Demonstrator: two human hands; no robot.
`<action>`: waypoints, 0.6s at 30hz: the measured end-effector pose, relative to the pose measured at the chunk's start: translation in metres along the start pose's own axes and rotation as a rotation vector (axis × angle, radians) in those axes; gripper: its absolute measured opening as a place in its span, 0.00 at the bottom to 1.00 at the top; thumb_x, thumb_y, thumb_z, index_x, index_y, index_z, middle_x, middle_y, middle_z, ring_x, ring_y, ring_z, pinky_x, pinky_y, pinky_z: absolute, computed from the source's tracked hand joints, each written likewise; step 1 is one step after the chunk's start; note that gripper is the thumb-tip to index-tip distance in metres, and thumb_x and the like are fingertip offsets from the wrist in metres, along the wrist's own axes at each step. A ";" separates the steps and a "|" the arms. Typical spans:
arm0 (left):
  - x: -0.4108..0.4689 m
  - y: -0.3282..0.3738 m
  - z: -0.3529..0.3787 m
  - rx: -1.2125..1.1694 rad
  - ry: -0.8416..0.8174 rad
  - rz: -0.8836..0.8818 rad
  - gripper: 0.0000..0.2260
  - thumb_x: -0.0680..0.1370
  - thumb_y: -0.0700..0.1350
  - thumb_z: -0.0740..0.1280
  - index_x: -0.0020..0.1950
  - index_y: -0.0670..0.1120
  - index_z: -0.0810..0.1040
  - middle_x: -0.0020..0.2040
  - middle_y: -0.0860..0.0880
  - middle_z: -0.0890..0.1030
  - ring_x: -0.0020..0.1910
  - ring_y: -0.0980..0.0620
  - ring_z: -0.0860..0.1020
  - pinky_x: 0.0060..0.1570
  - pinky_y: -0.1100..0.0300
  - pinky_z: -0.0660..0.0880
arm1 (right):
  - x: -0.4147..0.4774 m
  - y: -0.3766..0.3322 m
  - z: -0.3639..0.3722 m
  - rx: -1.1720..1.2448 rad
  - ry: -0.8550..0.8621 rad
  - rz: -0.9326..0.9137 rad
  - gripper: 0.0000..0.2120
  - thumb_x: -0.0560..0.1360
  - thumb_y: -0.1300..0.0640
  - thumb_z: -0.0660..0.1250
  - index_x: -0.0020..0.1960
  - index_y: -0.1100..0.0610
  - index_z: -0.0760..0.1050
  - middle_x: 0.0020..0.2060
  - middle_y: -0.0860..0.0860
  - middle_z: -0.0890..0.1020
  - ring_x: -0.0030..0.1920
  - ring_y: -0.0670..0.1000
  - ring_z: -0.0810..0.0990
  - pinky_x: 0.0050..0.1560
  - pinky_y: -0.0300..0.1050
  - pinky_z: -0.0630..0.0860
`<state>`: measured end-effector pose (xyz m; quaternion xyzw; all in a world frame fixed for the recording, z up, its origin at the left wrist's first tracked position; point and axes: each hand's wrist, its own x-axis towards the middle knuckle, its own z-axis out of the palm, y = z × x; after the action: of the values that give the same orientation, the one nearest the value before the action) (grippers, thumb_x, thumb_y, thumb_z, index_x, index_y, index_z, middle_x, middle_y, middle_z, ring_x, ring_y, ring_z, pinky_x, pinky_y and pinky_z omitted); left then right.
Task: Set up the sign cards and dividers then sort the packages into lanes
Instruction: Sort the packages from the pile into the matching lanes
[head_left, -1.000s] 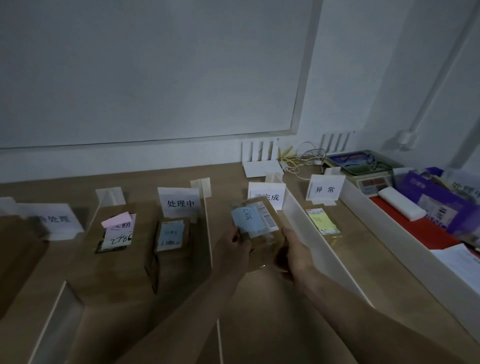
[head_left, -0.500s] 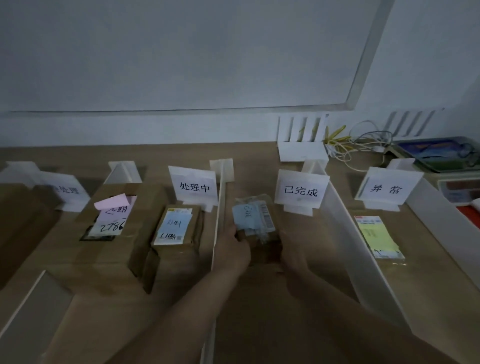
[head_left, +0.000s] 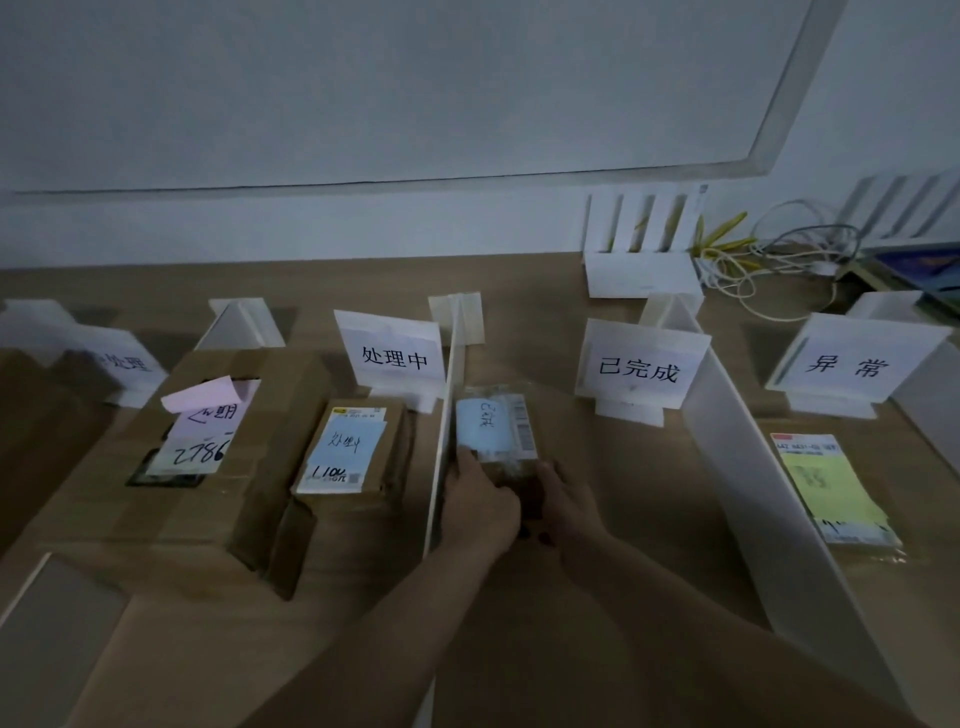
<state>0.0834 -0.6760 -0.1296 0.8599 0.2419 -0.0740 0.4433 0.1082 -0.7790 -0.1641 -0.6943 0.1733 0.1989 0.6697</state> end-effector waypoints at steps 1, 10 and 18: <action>0.000 0.002 0.000 0.012 0.009 0.001 0.34 0.81 0.39 0.62 0.82 0.47 0.47 0.79 0.43 0.59 0.73 0.43 0.67 0.66 0.53 0.71 | 0.002 -0.001 0.002 -0.011 0.001 -0.014 0.11 0.84 0.51 0.58 0.62 0.50 0.77 0.54 0.52 0.84 0.46 0.49 0.82 0.30 0.37 0.74; -0.001 0.012 0.005 -0.016 0.044 -0.002 0.35 0.79 0.40 0.64 0.81 0.46 0.48 0.80 0.42 0.49 0.72 0.42 0.66 0.64 0.56 0.71 | 0.015 0.000 0.011 -0.040 0.018 -0.047 0.12 0.82 0.48 0.60 0.62 0.46 0.79 0.50 0.52 0.86 0.45 0.52 0.84 0.29 0.39 0.76; -0.014 0.014 0.002 -0.002 0.041 0.026 0.37 0.81 0.41 0.63 0.82 0.45 0.42 0.81 0.44 0.41 0.74 0.45 0.64 0.65 0.58 0.71 | 0.006 -0.002 0.009 -0.029 0.024 -0.049 0.17 0.80 0.44 0.64 0.67 0.47 0.77 0.53 0.49 0.86 0.50 0.52 0.84 0.33 0.41 0.77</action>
<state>0.0783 -0.6896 -0.1160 0.8639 0.2396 -0.0503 0.4401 0.1137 -0.7694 -0.1656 -0.7104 0.1613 0.1765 0.6620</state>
